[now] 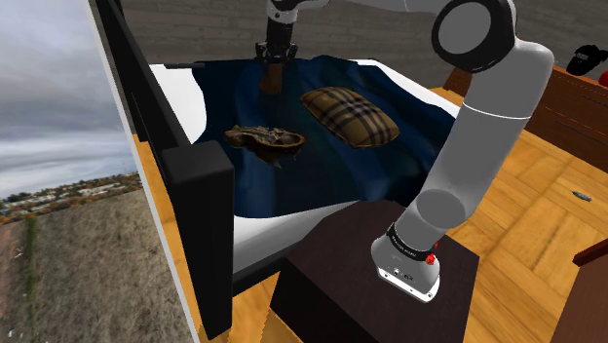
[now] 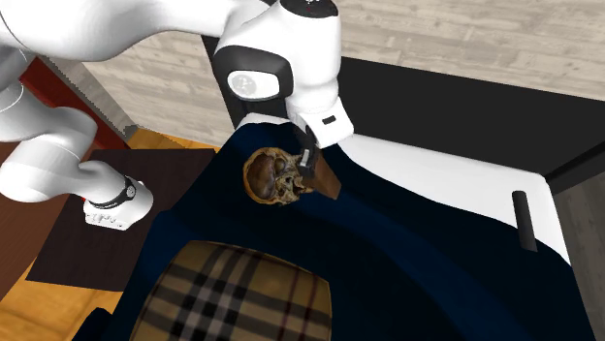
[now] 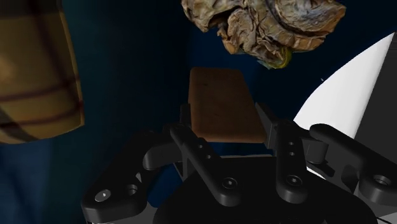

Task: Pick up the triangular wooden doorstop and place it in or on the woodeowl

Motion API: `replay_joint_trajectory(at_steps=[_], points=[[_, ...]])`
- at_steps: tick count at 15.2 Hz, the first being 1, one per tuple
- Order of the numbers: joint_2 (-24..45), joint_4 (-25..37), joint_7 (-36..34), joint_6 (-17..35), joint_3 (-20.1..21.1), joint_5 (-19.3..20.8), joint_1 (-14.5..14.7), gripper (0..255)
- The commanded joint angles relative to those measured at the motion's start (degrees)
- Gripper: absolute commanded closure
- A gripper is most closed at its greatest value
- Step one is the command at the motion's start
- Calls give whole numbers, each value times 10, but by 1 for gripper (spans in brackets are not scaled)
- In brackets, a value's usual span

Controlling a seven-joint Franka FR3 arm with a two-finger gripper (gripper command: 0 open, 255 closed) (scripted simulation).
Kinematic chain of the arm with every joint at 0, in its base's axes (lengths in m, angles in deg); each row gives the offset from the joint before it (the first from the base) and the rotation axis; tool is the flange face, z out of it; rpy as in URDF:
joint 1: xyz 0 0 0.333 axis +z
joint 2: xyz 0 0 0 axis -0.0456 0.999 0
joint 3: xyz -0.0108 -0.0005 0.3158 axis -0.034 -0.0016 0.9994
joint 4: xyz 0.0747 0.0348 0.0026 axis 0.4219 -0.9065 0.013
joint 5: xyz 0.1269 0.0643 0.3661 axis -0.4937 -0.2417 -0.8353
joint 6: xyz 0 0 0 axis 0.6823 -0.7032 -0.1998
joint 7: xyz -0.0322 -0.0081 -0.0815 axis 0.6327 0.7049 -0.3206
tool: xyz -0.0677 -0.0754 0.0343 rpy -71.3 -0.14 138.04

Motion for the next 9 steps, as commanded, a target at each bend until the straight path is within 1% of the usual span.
replay_joint_trajectory(at_steps=[1,5,9], points=[[-38,-48,-19,9,7,0,11,255],[-99,-116,-57,15,25,-1,31,255],[-153,-171,-97,14,45,-6,52,255]])
